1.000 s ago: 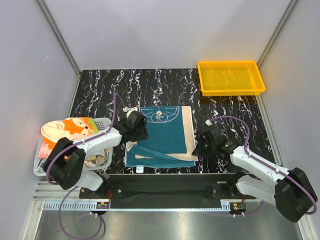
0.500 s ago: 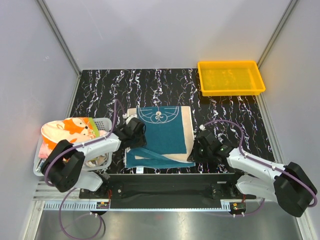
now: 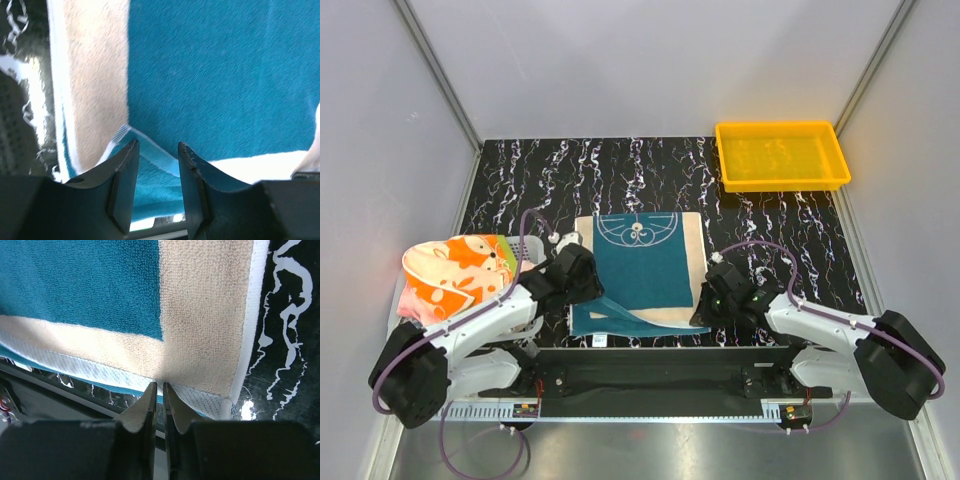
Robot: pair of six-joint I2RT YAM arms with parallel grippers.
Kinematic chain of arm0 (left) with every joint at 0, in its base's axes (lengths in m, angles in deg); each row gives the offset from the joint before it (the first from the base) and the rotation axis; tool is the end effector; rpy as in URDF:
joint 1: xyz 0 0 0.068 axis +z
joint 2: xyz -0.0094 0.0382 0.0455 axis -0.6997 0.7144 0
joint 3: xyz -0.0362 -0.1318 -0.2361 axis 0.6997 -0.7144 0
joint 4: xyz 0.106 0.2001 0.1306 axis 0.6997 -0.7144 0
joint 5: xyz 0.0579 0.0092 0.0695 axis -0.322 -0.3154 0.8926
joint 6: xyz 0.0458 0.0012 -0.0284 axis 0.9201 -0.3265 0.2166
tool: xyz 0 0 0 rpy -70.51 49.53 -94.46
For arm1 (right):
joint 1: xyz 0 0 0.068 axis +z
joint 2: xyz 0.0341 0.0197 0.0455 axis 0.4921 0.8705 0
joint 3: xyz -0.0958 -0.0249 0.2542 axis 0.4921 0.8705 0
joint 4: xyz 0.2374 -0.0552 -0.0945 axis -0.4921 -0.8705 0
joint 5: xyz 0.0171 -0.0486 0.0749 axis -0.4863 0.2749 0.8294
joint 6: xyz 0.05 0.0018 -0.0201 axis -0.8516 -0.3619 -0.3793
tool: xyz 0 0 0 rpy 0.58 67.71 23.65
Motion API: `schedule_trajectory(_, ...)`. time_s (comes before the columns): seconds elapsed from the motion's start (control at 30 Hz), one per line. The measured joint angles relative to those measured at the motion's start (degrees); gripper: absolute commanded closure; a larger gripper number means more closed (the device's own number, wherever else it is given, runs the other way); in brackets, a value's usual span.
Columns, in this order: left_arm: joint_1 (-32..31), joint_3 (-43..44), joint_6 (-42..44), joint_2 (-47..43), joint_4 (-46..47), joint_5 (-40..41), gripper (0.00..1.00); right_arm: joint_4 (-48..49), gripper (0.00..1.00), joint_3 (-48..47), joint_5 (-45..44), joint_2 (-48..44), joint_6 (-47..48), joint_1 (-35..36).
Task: Fold and stack the towels
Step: Fold the towel
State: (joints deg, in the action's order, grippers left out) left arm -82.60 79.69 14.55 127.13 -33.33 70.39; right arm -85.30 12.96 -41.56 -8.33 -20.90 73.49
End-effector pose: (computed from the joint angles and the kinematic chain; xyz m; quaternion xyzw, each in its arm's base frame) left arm 0.1680 -0.1251 0.1913 -0.1067 0.9423 -0.1558 0.2765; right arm 0.1410 0.1411 0.1509 0.0142 0.9551 0.2423 0.1701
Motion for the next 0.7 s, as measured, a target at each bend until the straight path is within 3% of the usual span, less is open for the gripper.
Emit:
schedule_trajectory(0.43, -0.9, -3.6, -2.7, -16.2, -11.7, 0.3, 0.58, 1.1, 0.85, -0.5, -0.2, 1.7, -0.1, 1.6)
schedule_trajectory(0.7, -0.9, -1.3, -2.9, -17.2, -14.9, 0.3, 0.59, 0.7, 0.82, -4.7, -0.8, 3.8, 0.3, 3.6)
